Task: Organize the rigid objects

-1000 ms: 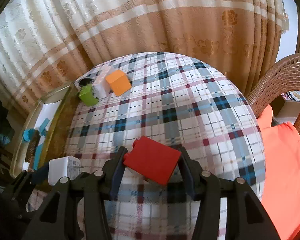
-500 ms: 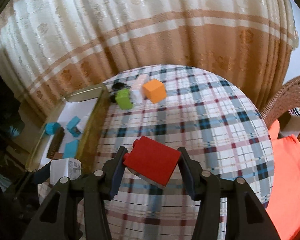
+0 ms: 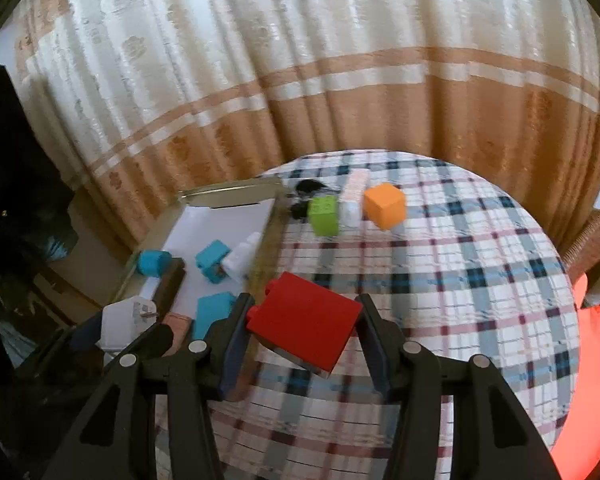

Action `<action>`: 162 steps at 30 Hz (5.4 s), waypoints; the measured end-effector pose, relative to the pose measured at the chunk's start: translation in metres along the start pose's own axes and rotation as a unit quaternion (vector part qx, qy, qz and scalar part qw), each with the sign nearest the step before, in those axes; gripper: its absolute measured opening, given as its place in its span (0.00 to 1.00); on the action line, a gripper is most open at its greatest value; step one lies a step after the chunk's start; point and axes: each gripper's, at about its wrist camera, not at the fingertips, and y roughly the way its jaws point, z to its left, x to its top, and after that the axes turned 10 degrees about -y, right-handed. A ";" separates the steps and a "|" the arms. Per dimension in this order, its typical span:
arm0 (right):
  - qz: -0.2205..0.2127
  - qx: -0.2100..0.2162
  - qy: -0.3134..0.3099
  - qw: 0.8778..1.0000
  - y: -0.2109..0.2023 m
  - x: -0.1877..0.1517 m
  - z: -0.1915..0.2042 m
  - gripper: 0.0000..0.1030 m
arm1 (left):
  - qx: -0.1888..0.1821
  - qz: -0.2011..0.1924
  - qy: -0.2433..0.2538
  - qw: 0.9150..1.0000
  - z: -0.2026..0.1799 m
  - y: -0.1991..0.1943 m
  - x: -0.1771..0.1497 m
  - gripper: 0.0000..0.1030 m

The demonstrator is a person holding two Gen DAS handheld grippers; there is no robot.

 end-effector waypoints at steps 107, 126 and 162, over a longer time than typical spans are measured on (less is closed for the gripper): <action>-0.046 -0.016 0.086 0.995 0.039 0.014 -0.008 0.73 | 0.109 -0.011 0.011 0.994 0.012 0.036 0.006 0.99; -0.050 -0.118 0.054 0.990 0.036 -0.017 -0.041 0.73 | 0.093 -0.057 0.019 0.994 -0.015 0.036 -0.028 0.99; 0.108 -0.017 -0.047 0.993 0.185 0.069 -0.118 0.49 | 0.048 -0.013 0.086 0.995 -0.097 0.098 0.030 0.99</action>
